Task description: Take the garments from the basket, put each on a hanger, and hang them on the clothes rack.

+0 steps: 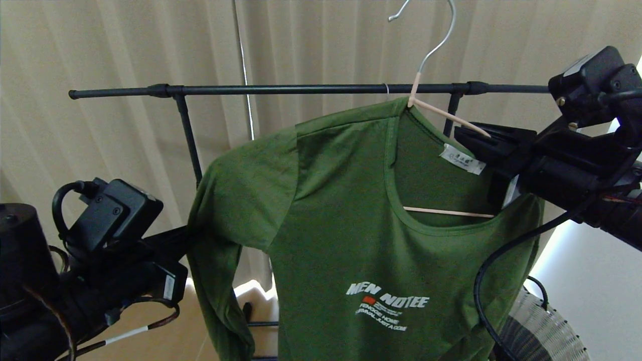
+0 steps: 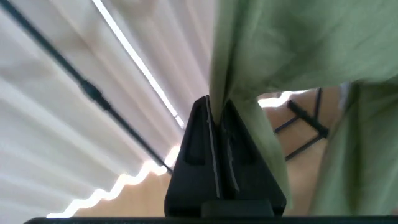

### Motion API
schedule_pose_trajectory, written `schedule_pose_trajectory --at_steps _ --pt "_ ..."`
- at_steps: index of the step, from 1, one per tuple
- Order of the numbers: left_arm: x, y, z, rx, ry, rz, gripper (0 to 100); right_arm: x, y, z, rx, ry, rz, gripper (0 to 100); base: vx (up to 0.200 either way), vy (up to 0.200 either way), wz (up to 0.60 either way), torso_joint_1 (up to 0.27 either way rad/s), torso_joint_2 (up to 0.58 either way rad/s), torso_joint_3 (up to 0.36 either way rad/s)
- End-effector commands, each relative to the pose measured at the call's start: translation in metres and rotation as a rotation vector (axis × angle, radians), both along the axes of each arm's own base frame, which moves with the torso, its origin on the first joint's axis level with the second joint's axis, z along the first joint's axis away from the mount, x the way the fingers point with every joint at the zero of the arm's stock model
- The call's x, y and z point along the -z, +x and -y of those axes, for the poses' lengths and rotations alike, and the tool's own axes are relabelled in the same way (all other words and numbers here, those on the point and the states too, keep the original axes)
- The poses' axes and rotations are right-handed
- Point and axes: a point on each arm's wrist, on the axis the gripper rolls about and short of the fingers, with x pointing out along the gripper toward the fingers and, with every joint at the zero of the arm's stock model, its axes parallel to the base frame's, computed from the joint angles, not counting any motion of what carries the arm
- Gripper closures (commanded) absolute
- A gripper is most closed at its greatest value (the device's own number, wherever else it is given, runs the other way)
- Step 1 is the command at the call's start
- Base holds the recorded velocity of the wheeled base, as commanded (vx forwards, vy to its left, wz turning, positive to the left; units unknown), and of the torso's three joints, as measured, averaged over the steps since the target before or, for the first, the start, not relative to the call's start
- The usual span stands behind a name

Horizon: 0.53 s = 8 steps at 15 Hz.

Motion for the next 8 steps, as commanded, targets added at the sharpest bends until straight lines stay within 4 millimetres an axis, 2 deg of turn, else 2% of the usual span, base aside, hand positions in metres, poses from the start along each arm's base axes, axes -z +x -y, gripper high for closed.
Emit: schedule_pose_trajectory --at_steps 1,5,8 --pt "0.006 0.004 -0.014 -0.073 0.024 -0.015 100 -0.001 -0.001 0.002 0.008 0.002 0.004 100 0.0 0.0 0.0 0.0 0.0 0.0" --pt "0.014 0.003 -0.038 -0.184 0.083 -0.033 100 0.002 0.004 0.01 0.048 -0.003 -0.005 100 0.0 0.0 0.0 0.0 0.0 0.0" --pt "0.014 0.004 -0.041 -0.202 0.084 -0.034 100 0.002 0.005 0.012 0.061 -0.004 -0.006 100 0.0 0.0 0.0 0.0 0.0 0.0"
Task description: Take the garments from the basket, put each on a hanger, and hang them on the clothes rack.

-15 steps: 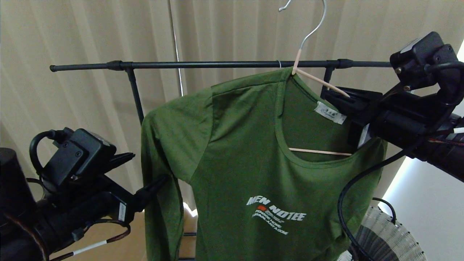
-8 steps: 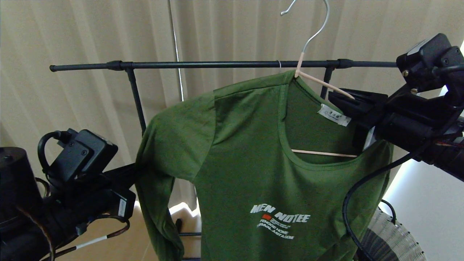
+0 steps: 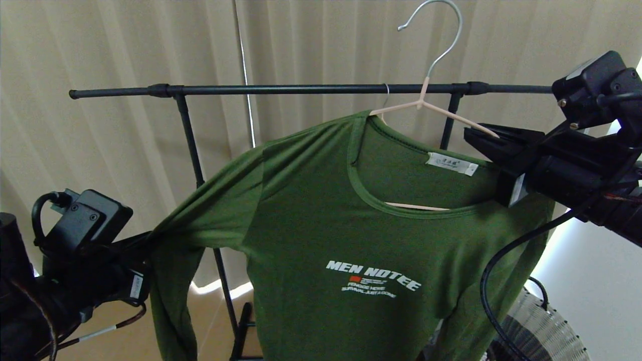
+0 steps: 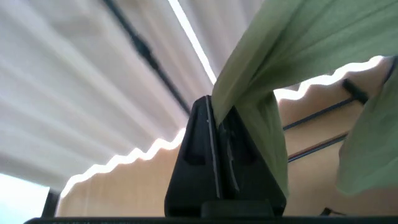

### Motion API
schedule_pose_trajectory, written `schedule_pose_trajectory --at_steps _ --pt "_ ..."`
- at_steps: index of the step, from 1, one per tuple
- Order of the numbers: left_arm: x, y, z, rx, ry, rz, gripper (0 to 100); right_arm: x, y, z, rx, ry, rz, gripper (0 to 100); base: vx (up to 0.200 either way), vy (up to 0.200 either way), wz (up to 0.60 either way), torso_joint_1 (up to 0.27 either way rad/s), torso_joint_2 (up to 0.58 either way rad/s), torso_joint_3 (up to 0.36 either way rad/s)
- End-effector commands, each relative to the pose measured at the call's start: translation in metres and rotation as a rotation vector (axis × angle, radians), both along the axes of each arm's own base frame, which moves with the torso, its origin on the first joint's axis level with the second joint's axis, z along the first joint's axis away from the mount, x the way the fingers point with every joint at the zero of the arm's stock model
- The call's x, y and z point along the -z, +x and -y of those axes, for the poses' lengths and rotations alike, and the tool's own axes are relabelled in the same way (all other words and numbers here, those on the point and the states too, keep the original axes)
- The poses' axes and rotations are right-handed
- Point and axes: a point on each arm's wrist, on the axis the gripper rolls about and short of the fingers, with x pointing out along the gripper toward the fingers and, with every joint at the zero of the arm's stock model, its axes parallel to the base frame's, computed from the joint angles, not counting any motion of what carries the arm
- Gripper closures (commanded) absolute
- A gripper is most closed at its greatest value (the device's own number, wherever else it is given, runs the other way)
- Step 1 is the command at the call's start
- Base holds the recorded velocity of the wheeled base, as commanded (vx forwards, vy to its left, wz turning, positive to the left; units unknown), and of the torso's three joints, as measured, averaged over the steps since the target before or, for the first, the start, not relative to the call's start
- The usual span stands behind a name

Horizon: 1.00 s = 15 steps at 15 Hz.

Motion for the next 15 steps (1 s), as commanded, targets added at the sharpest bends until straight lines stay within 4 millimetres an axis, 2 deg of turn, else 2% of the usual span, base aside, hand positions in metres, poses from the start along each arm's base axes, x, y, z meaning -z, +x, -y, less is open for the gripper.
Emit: schedule_pose_trajectory --at_steps 1,5,6,10,15 --pt "0.0 0.0 -0.002 -0.015 0.0 0.0 100 0.001 0.001 0.001 0.006 -0.002 -0.002 100 0.0 0.0 0.0 0.0 0.0 0.0" --pt "0.0 0.0 -0.004 -0.025 0.002 -0.001 100 0.002 0.004 0.007 0.034 -0.007 -0.005 100 0.0 0.0 0.0 0.0 0.0 0.0" --pt "0.001 0.0 -0.004 -0.025 0.002 -0.003 0 0.002 0.004 0.007 0.034 -0.006 -0.004 100 0.0 0.0 0.0 0.0 0.0 0.0" --pt "-0.007 -0.003 -0.001 0.005 -0.016 0.033 0 0.002 0.005 0.006 0.037 -0.015 -0.017 100 0.0 0.0 0.0 0.0 0.0 0.0" --pt "-0.025 -0.026 0.003 0.127 -0.125 0.107 0 0.01 0.004 0.008 0.092 -0.064 -0.102 100 0.0 0.0 0.0 0.0 0.0 0.0"
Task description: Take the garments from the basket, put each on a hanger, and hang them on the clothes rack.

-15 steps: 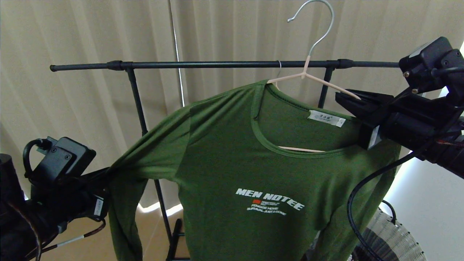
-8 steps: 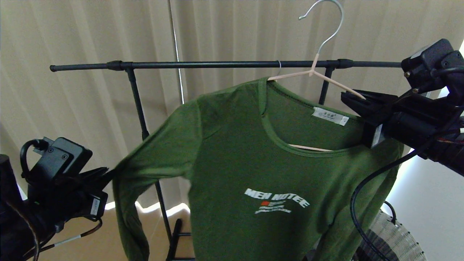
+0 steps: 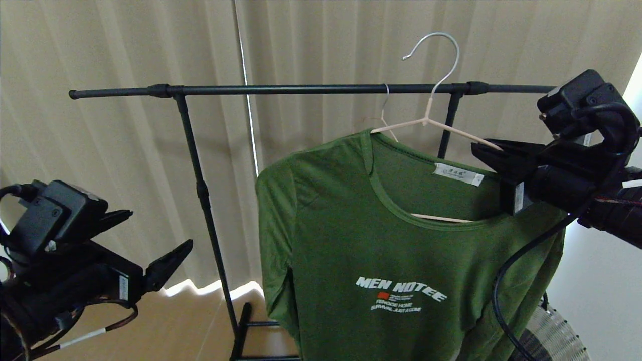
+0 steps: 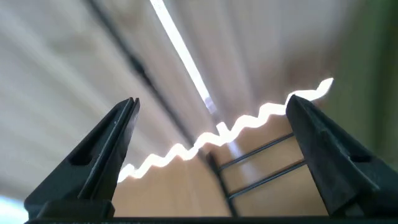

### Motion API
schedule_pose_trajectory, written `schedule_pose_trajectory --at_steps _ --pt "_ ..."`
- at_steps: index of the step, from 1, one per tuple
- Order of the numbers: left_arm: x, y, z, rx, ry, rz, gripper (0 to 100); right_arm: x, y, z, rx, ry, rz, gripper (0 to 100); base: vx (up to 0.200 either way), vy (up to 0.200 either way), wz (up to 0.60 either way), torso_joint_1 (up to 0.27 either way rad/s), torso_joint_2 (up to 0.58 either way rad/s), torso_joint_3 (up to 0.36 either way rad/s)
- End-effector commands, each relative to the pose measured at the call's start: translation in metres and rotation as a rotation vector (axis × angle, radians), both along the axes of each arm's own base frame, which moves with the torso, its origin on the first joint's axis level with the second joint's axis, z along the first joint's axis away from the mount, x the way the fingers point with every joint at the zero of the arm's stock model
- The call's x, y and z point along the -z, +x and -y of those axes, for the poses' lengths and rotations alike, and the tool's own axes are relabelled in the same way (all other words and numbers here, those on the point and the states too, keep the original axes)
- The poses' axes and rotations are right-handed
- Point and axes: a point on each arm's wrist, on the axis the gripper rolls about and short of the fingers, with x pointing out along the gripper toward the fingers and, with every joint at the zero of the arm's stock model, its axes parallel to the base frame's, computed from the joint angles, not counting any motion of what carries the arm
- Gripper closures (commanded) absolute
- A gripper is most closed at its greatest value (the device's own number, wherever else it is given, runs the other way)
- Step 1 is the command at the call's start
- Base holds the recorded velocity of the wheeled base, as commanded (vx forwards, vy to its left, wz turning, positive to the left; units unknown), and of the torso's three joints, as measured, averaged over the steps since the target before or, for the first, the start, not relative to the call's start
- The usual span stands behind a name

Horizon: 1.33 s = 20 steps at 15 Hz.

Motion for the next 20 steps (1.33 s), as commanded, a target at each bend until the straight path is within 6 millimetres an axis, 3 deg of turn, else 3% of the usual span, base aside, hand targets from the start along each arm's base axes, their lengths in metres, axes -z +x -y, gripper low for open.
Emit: schedule_pose_trajectory --at_steps 1,4,6,14,20 --pt "-0.01 -0.011 0.0 0.016 -0.06 0.045 0 0.001 -0.001 0.001 0.02 -0.011 -0.015 100 0.0 0.0 0.0 0.0 0.0 0.0" --pt "-0.026 -0.008 0.001 0.005 -0.167 0.032 0 0.0 0.002 0.01 0.092 -0.045 -0.073 100 0.0 0.0 0.0 0.0 0.0 0.0" --pt "-0.034 -0.016 0.0 0.094 -0.19 -0.013 0 -0.002 0.001 0.014 0.155 -0.082 -0.127 100 0.0 0.0 0.0 0.0 0.0 0.0" --pt "-0.007 -0.047 -0.008 0.177 -0.198 -0.033 0 -0.001 -0.008 0.037 0.272 -0.12 -0.195 100 0.0 0.0 0.0 0.0 0.0 0.0" --pt "-0.008 -0.056 -0.011 0.177 -0.202 0.011 0 -0.007 -0.019 0.041 0.274 -0.135 -0.223 100 0.0 0.0 0.0 0.0 0.0 0.0"
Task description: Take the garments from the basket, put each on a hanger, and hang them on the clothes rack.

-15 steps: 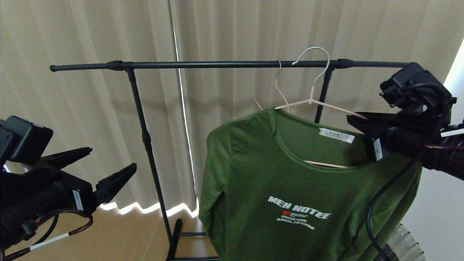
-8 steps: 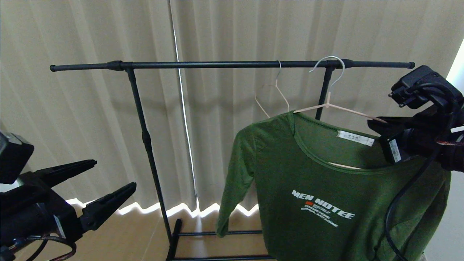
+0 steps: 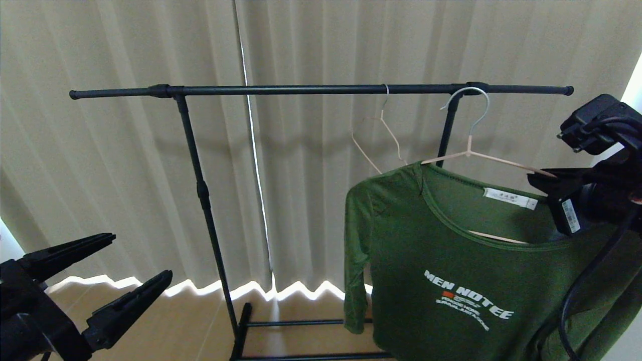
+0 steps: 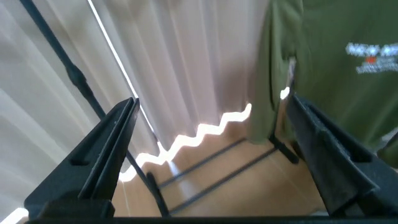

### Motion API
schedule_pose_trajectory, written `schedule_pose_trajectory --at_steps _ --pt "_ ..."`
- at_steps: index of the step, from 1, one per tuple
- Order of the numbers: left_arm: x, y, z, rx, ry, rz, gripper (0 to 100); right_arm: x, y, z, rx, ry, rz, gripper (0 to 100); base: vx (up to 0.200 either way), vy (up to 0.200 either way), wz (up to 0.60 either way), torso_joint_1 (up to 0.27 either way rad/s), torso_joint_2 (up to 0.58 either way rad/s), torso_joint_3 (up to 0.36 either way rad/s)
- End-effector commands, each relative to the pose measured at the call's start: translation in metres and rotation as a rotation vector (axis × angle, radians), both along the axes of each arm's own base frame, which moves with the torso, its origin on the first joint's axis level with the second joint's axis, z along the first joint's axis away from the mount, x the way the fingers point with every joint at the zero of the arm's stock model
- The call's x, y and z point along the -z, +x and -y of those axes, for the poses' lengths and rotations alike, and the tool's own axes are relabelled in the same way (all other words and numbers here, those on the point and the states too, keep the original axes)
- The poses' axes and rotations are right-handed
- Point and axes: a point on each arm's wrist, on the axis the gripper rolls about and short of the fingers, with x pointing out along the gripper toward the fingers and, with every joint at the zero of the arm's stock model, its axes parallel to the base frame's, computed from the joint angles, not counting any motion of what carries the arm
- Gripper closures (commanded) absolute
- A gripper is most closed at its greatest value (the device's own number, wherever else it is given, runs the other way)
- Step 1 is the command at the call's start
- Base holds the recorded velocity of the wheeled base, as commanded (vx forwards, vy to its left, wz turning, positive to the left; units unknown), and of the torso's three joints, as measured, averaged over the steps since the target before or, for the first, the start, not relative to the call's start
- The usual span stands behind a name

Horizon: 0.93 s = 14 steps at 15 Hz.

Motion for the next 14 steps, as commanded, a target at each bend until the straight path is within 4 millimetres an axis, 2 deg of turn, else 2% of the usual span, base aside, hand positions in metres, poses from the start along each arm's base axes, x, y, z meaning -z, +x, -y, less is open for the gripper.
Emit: schedule_pose_trajectory --at_steps 1,9,14 --pt "-0.0025 -0.0027 -0.001 -0.002 -0.009 0.026 0 -0.0022 -0.0034 0.0012 0.0 0.003 0.007 100 0.0 0.0 0.0 0.0 0.0 0.0" --pt "-0.0056 -0.0022 -0.0007 -0.001 -0.017 0.037 0 -0.0032 -0.0065 -0.0023 -0.026 0.01 0.018 100 0.0 0.0 0.0 0.0 0.0 0.0" --pt "-0.0018 -0.0008 -0.0002 -0.001 -0.01 0.019 0 -0.0031 -0.0069 -0.0035 -0.033 0.012 0.019 100 0.2 0.0 0.0 -0.002 0.0 0.007"
